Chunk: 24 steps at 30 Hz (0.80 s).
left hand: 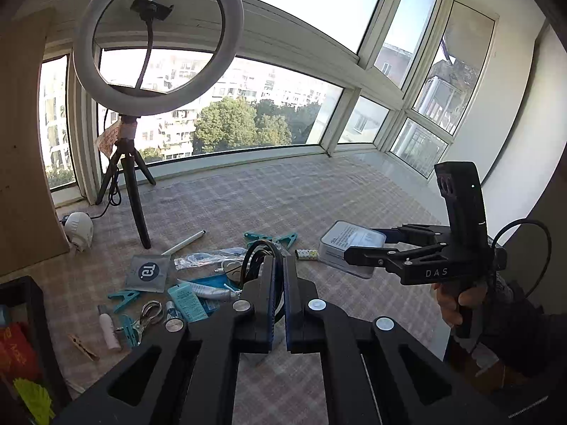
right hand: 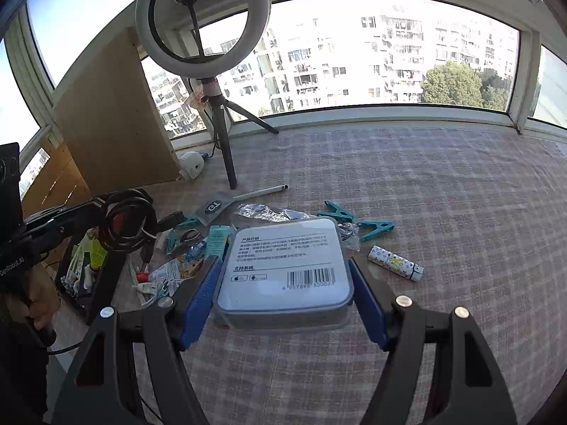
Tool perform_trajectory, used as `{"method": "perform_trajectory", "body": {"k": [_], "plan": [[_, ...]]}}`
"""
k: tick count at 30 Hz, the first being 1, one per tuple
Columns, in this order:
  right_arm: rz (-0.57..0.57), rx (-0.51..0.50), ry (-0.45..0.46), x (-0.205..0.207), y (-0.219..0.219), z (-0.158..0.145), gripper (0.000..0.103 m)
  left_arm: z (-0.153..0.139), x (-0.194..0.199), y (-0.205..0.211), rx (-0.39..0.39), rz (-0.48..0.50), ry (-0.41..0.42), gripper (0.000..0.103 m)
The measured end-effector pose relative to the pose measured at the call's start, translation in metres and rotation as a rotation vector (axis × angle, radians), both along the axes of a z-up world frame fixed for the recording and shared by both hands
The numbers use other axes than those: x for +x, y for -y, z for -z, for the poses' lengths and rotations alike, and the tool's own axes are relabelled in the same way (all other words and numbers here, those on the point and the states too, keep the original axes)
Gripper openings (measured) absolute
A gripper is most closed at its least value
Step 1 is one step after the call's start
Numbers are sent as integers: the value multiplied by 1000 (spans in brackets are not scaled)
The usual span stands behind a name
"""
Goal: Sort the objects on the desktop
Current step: 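Carry black cable and white box into the black tray and release both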
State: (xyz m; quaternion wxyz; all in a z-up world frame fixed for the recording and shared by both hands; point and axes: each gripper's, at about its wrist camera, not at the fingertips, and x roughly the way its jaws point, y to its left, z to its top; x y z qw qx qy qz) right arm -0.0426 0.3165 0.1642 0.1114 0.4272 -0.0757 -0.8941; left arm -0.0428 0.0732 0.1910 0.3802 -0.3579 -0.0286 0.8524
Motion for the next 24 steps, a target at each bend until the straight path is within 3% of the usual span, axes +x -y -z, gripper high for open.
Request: {"method": "perform_trajectory", "body": {"k": [6, 12, 17, 24], "plan": [[-105, -1, -1, 2, 69, -3, 70, 0, 30, 68, -22, -119, 6, 3], [-225, -12, 6, 1, 157, -3, 70, 4, 56, 167, -53, -276, 24, 3], [-324, -23, 4, -1, 241, -5, 70, 2, 62, 252, -88, -409, 21, 3], [-440, -24, 3, -5, 352, -7, 70, 1, 49, 346, -142, -517, 2, 3]]}}
